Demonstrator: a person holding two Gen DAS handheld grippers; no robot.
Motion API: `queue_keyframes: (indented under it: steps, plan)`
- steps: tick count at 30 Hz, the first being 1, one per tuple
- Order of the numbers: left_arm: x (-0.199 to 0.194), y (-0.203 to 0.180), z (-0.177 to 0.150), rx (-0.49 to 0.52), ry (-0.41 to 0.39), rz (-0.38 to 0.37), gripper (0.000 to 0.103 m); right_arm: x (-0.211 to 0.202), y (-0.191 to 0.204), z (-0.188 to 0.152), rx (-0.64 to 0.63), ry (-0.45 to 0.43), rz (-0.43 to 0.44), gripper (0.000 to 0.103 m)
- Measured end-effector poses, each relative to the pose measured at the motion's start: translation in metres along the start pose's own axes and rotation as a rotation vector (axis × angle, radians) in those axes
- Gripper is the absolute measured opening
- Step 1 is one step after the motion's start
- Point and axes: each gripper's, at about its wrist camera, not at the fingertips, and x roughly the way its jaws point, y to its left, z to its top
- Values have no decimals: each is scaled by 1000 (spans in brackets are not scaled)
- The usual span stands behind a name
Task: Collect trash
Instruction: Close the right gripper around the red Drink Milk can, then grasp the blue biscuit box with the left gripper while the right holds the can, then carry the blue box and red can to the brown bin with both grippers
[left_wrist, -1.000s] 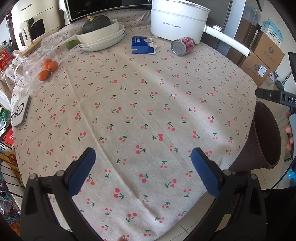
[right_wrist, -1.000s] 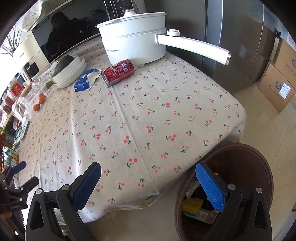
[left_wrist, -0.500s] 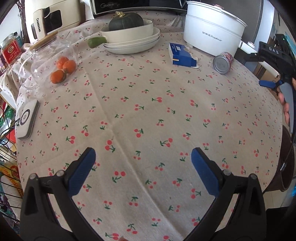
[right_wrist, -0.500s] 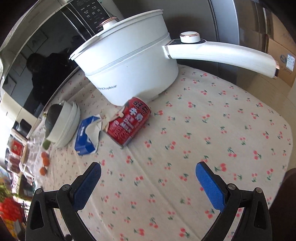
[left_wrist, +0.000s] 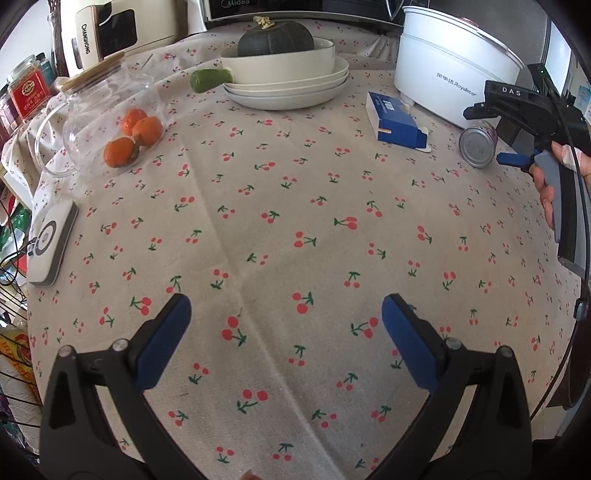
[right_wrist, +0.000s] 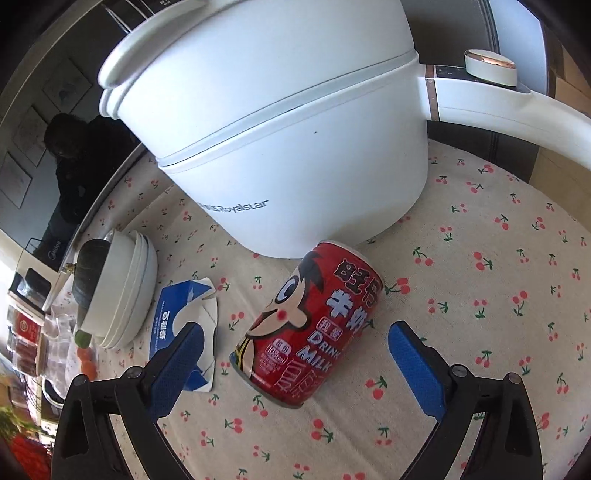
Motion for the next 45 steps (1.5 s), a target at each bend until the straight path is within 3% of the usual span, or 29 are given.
queue_keyframes:
  steps: [5,7,15,23,27,30,31,39,45]
  plan:
    - [10,-18,21,8,16,-12,103,7,-15,-3,29,72,54,60]
    - [16,-27,34,7,26,-16,103,2,-19,-6,7,87,61,56]
    - [35,-69,89,-41,-23,-108,102,-26,-61,-18,-64,128,113,55]
    - [76,-107,134,-29,-102,-91,102,-46,-94,-26,-117,122,184,55]
    - [92,-110,144,-60,-78,-74,84,-51,-93,-32,-174,117,196,55]
    - [95,-108,142,-81,-51,-78,66,-53,-97,-34,-177,121,209,55]
    - [91,-108,140,-71,-50,-70,64,-54,-98,-35,-172,124,212,55]
    - [44,-98,101,-79,-20,-110,61,-77,-105,-49,-78,174,205,55]
    - [-4,-81,55,-80,-5,-144,57,-111,-101,-76,-70,180,172,55]
